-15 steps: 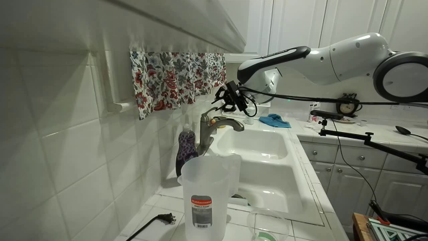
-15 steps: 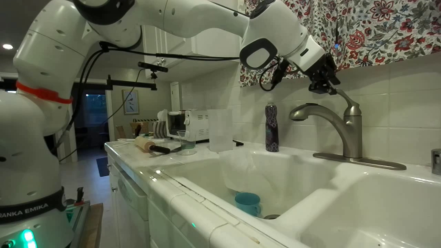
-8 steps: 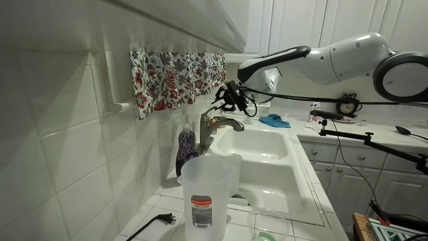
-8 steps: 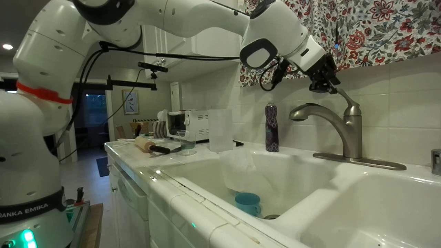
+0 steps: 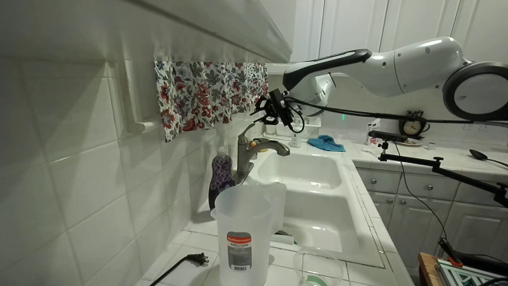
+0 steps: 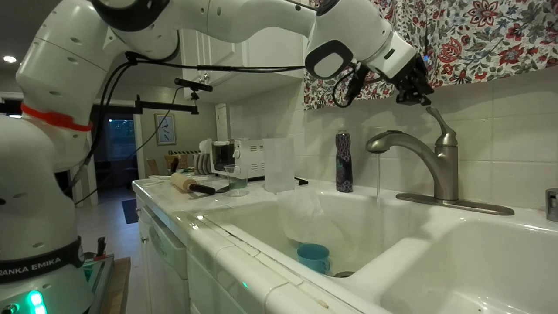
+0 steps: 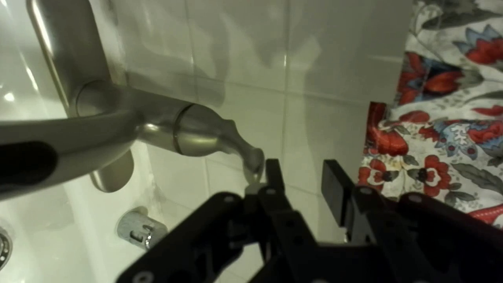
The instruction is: Open the faucet
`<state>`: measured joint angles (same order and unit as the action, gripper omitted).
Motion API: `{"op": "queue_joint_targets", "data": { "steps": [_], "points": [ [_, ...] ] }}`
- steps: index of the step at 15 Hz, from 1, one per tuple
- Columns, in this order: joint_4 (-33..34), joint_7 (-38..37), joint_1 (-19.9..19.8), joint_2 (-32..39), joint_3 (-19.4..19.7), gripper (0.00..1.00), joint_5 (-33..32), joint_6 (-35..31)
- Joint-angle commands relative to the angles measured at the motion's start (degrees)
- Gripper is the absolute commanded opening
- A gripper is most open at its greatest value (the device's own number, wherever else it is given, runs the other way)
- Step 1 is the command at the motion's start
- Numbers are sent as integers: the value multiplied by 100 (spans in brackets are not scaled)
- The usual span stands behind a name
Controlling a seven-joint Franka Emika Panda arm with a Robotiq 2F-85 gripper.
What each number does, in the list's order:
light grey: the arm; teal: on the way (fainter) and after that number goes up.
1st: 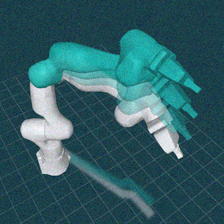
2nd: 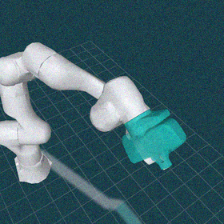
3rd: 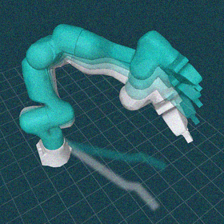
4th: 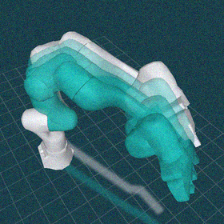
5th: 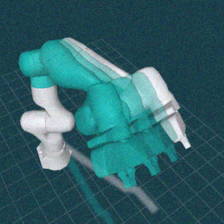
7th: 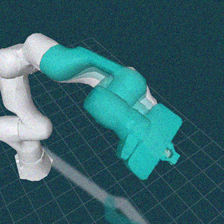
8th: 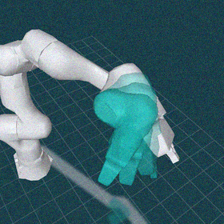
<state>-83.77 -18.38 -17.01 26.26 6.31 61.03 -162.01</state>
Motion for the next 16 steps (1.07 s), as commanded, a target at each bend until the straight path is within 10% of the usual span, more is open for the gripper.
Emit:
{"op": "queue_joint_targets", "data": {
  "steps": [1, 6, 8, 16],
  "points": [
    [462, 336, -161, 207, -155, 33, 293, -14],
    [443, 172, -103, 145, -80, 24, 177, -7],
    [311, -6, -18, 25, 28, 50, -48, 63],
    [-455, -195, 390, -775, 316, 99, -1164, 113]
  ]
}}
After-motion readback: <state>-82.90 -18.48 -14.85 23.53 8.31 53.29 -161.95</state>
